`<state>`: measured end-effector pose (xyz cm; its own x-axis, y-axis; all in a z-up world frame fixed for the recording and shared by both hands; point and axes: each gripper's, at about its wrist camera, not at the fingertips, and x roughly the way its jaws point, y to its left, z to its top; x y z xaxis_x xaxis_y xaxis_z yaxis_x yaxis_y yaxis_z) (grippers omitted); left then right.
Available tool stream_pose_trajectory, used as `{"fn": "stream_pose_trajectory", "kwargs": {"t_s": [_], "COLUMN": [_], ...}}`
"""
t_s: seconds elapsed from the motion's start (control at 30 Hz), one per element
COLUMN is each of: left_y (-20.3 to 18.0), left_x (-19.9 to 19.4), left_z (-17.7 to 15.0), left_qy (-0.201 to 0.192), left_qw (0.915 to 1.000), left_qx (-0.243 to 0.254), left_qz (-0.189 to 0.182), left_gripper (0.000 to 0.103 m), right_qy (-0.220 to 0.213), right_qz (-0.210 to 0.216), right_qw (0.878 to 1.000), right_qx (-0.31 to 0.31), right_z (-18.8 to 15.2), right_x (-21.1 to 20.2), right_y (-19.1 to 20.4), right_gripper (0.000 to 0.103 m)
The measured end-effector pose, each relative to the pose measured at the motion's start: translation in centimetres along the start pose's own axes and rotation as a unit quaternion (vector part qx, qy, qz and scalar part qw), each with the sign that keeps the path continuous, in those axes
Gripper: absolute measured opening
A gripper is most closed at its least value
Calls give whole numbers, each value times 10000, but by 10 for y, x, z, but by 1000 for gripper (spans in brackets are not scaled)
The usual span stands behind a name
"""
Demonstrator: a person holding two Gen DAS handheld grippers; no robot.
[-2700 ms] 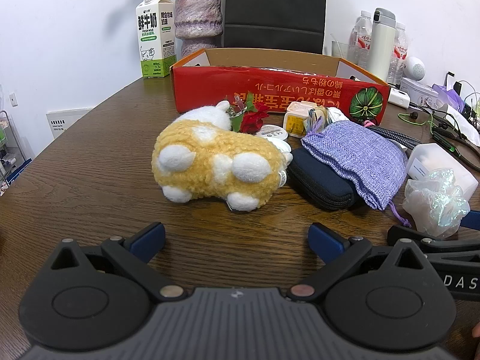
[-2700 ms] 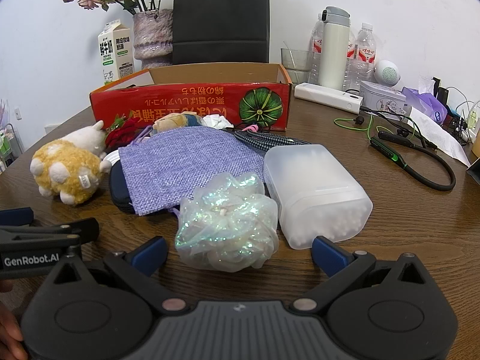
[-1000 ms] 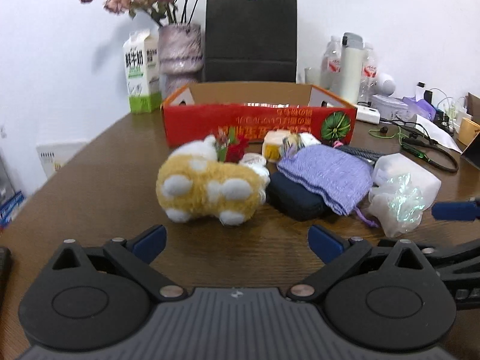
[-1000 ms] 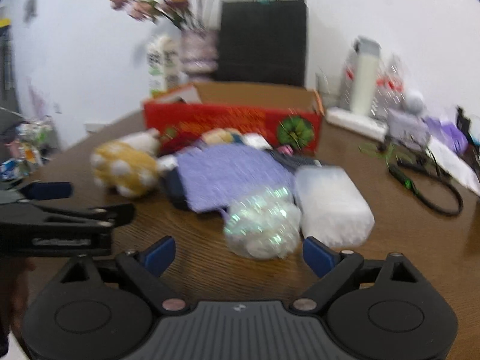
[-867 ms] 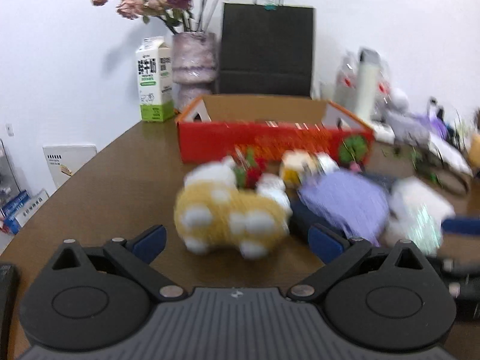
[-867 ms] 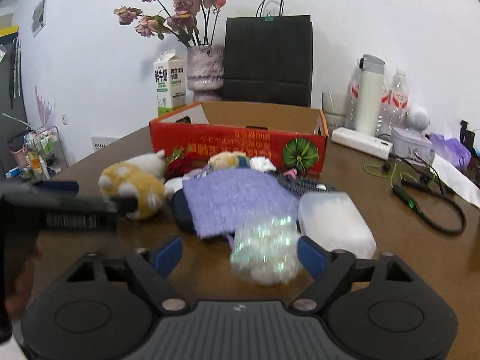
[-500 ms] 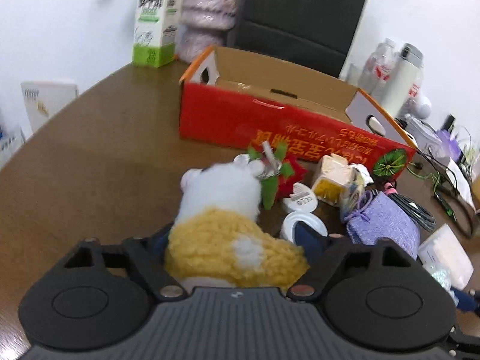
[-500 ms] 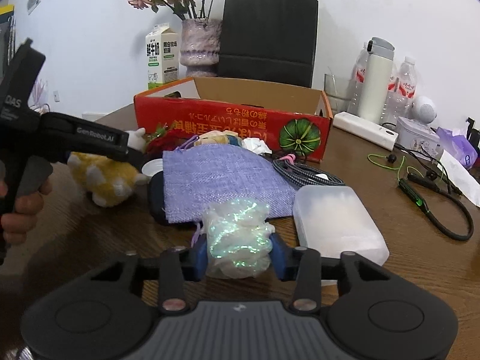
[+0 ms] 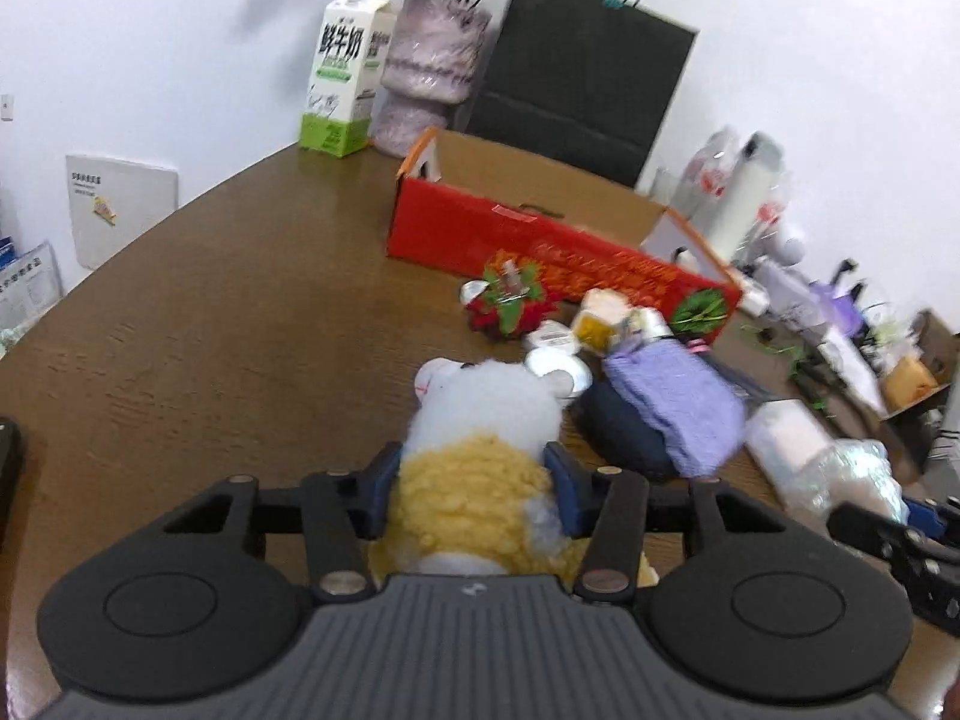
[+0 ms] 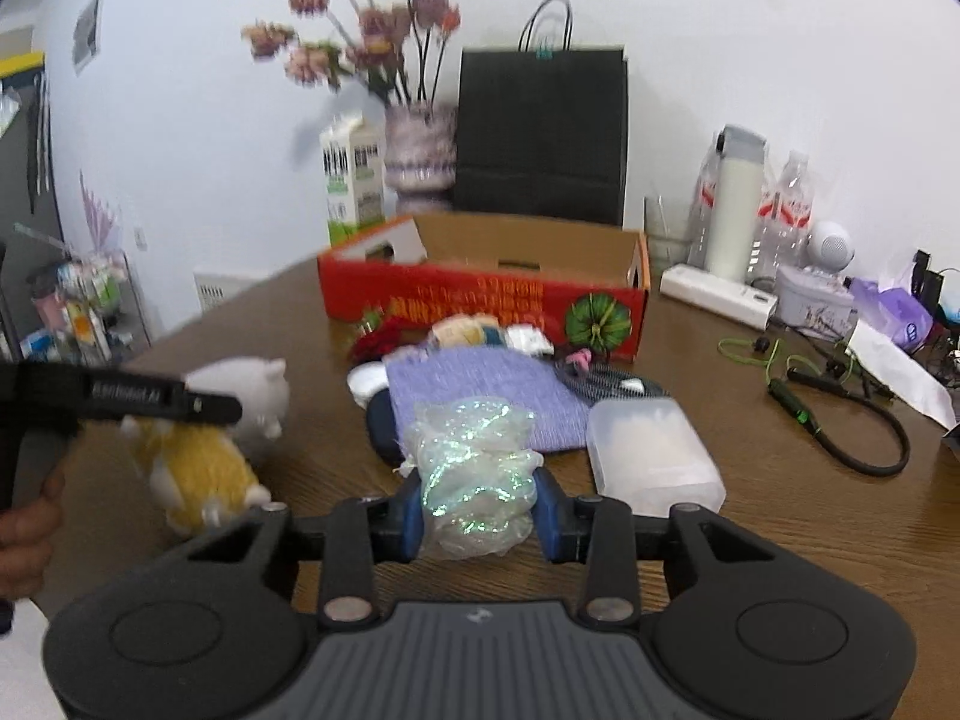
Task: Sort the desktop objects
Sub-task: 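Grasp the yellow plush toy with the left tool while the right tool grasps the iridescent sponge, then carry both items into the cardboard box and open both tools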
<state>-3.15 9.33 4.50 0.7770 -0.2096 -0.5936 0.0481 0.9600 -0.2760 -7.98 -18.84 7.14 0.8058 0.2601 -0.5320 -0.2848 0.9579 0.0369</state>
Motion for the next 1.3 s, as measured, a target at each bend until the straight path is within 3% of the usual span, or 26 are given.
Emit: {"fn": "stream_pose_trajectory", "kwargs": {"t_s": [0.17,0.37,0.57,0.7,0.83,0.97,1.1,1.2,1.3], "left_y": [-12,-22,-40,-47,-50,-39,-41,-33,-37], "left_x": [-31,-28,16,75,147,214,252,266,259], "left_z": [11,41,140,197,219,223,210,194,186], "left_qy": [-460,-660,-919,-754,-370,226,295,701,686], "left_qw": [9987,9975,9951,9963,9961,9959,9854,9814,9744], "left_qx": [228,189,351,396,491,126,549,561,985], "left_qz": [-77,-175,-72,74,638,866,1586,1694,1902], "left_gripper": [51,51,51,51,51,51,52,52,52], "right_qy": [-389,-631,-658,-310,357,1000,1604,2053,2225], "right_qz": [229,232,352,202,-157,-638,-941,-1096,-1115], "right_qw": [9989,9971,9967,9990,9991,9928,9824,9723,9677], "right_qx": [148,365,311,236,171,137,-182,-228,-395], "right_z": [12,34,105,168,203,207,191,178,174], "right_x": [-30,-31,19,88,176,249,297,317,321], "right_y": [0,-12,-38,-57,-69,-79,-79,-81,-80], "right_gripper": [34,34,34,35,35,35,35,35,35]}}
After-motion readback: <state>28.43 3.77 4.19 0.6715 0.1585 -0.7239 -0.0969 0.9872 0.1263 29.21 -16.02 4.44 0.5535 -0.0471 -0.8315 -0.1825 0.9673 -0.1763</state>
